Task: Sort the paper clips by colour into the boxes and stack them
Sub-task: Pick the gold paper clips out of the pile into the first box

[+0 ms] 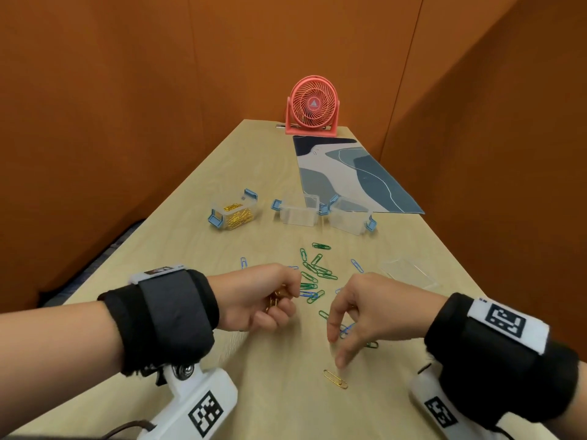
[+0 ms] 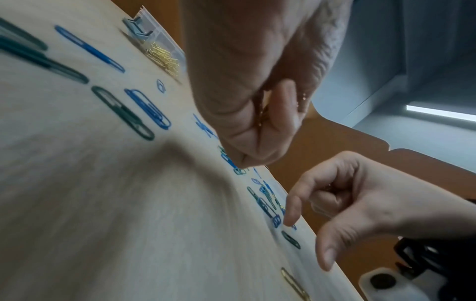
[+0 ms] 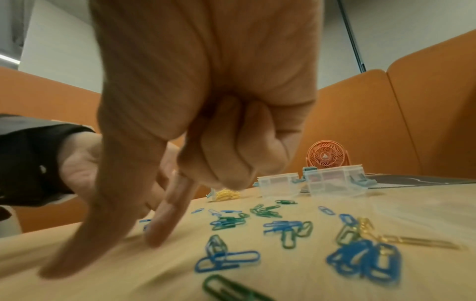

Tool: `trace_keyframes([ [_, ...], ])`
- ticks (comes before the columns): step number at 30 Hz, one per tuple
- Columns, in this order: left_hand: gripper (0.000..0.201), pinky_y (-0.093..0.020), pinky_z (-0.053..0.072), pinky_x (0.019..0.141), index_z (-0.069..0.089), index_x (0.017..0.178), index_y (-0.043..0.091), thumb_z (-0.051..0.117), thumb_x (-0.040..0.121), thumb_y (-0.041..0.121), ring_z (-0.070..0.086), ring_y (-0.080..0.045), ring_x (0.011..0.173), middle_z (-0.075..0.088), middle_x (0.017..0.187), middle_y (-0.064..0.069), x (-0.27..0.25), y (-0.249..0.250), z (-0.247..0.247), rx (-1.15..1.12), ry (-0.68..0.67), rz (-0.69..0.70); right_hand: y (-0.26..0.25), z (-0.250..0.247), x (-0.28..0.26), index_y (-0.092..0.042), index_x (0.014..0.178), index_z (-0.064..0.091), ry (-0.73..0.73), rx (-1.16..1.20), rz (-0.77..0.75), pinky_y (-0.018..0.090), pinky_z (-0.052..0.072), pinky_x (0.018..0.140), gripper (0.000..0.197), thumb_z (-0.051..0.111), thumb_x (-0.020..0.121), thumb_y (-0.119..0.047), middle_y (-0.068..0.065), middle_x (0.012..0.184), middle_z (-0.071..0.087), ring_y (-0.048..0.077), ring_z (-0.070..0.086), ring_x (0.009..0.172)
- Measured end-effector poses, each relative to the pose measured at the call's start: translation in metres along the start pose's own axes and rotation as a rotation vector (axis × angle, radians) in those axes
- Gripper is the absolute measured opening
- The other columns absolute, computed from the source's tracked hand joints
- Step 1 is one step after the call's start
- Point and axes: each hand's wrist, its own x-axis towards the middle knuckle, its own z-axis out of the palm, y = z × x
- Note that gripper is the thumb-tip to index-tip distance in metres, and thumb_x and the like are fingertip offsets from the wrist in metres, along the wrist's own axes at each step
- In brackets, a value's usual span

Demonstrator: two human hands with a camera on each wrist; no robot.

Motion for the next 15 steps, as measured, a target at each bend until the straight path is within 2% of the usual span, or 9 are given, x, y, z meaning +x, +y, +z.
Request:
trace_keyframes([
  [2,0.029,-0.013,0.019,0.028,0.032,0.058,0.016,0.040,0.083,0.004,0.027,-0.009,0.040,0.036,0.050,0.000,0.002,-0.001,0.000,-0.023,-0.018,0.018,-0.002,0.002,-0.002,-0.030,0.082,0.072,-0.032,-0.011,-0.007,0.017,0.026,0.045,0.034,0.086,0.054,-0.043,-0.014,0.042,0.045,0.002,0.044,0.047],
  [4,0.028,-0.014,0.024,0.029,0.034,0.059,0.014,0.039,0.083,0.001,0.031,-0.010,0.041,0.040,0.051,-0.002,0.003,-0.002,0.001,-0.013,-0.025,0.022,-0.006,0.009,-0.003,-0.032,0.077,0.072,-0.026,-0.052,0.002,0.017,0.028,0.045,0.030,0.085,0.053,-0.044,-0.013,0.046,0.046,0.001,0.044,0.049],
  [7,0.023,-0.015,0.028,0.030,0.036,0.062,0.012,0.038,0.082,0.000,0.034,-0.010,0.041,0.041,0.053,-0.002,0.005,-0.006,-0.002,0.005,-0.013,0.010,-0.009,0.015,-0.002,-0.025,0.078,0.073,-0.012,-0.107,0.008,0.012,0.030,0.040,0.019,0.080,0.063,-0.034,-0.008,0.049,0.045,-0.002,0.045,0.048],
  [10,0.021,-0.015,0.027,0.031,0.034,0.065,0.012,0.036,0.082,0.001,0.034,-0.011,0.041,0.041,0.054,-0.003,0.004,-0.008,-0.006,0.028,-0.003,0.006,-0.010,0.015,0.000,-0.019,0.079,0.074,-0.043,-0.127,0.025,0.010,0.028,0.037,0.013,0.074,0.068,-0.024,-0.008,0.050,0.046,0.003,0.044,0.045],
  [12,0.019,-0.016,0.027,0.032,0.036,0.067,0.013,0.036,0.083,0.002,0.035,-0.011,0.041,0.041,0.055,-0.003,0.004,-0.008,-0.006,0.031,-0.017,-0.013,-0.011,0.016,0.001,-0.017,0.076,0.073,-0.078,-0.109,0.044,0.011,0.031,0.039,0.010,0.074,0.067,-0.022,-0.008,0.048,0.048,0.004,0.044,0.044],
  [15,0.019,-0.016,0.029,0.034,0.045,0.068,0.012,0.038,0.086,0.009,0.037,-0.010,0.041,0.043,0.057,-0.002,0.004,-0.008,-0.007,0.036,-0.063,-0.077,-0.013,0.020,0.002,-0.021,0.068,0.069,-0.114,-0.063,0.043,0.010,0.031,0.039,0.006,0.074,0.068,-0.024,-0.013,0.037,0.048,-0.003,0.047,0.041],
])
